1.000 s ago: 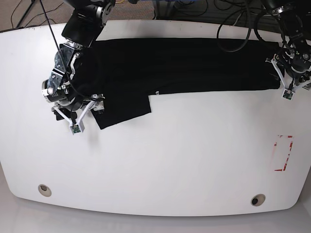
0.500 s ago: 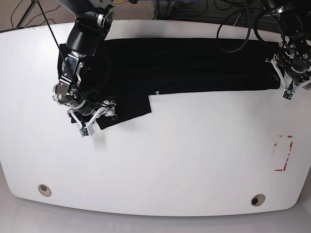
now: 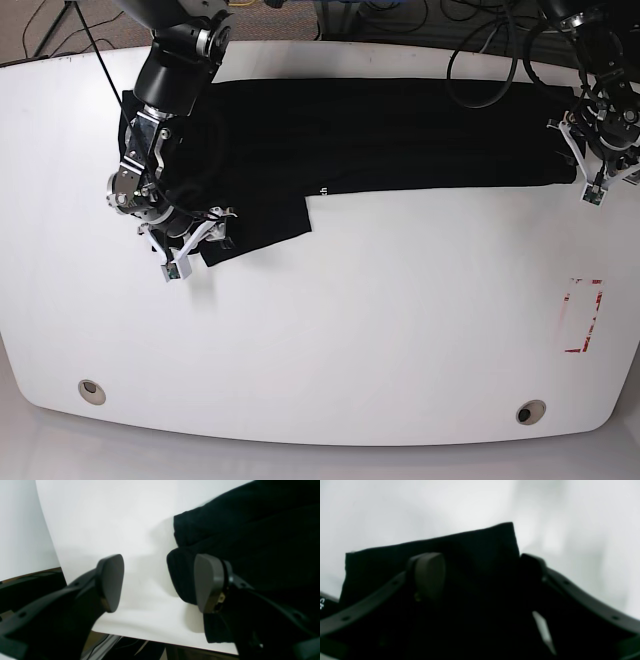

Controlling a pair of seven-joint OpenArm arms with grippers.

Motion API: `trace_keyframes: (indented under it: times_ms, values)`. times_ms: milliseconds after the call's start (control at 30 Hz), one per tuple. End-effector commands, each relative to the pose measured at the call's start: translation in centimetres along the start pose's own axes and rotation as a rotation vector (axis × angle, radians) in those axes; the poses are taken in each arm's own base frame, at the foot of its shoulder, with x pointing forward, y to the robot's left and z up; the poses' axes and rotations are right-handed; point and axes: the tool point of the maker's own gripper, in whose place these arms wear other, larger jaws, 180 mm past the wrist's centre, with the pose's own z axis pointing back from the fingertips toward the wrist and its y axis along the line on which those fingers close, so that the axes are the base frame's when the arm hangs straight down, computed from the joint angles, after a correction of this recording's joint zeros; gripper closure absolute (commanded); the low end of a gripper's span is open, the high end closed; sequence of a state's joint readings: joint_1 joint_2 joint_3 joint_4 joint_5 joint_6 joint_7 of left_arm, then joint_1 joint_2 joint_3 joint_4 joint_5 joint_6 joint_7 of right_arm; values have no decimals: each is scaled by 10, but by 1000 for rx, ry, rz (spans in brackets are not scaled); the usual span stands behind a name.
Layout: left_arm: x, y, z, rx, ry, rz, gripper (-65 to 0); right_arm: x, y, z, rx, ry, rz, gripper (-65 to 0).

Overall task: Layout the t-shirt on the table in an organized manner, then fold the t-shirt properly
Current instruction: 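Move the right gripper to the folded t-shirt's end and pinch it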

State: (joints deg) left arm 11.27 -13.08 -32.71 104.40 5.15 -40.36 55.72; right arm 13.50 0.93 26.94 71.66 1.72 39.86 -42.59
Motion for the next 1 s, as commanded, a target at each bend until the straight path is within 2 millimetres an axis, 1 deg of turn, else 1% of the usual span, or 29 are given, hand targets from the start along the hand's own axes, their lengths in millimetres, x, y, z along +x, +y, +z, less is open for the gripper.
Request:
trace_keyframes:
  times_ms: [0,100,300,367,400,467,500,533,567,633,700,733,800,967]
  values:
    - [10,11,5,31,-32,-6,-397,4,4,-1,6,4,6,-360]
    - [17,14,5,37,-47,-2,-397,0,4,-1,7,14,4,-363]
    - [18,15,4,39,-50,3,-397,2,4,2,-1,16,13,-355]
    - [19,15,5,40,-51,3,-397,2,3,3,-2,15,14,-339]
    - [19,15,5,40,-51,3,-397,3,3,3,-3,13,16,-315]
    - [18,15,4,39,-50,3,-397,3,3,3,-3,13,16,-246]
    - [19,15,4,38,-50,2,-397,3,3,3,-3,13,16,-185]
    - [19,15,4,38,-50,2,-397,4,3,3,-3,11,16,-144]
    - [19,15,4,38,-50,2,-397,4,3,3,-4,12,17,-76]
    - [19,15,4,38,-50,2,-397,6,3,4,-7,7,20,0]
    - [19,15,4,38,-50,2,-397,11,2,7,-15,-5,29,0]
    - [19,15,4,38,-50,2,-397,15,0,11,-25,-13,40,-14]
    - [19,14,4,36,-50,3,-397,15,-1,16,-37,-8,51,0]
    - [18,14,4,36,-47,3,-397,25,2,37,-43,-32,65,0]
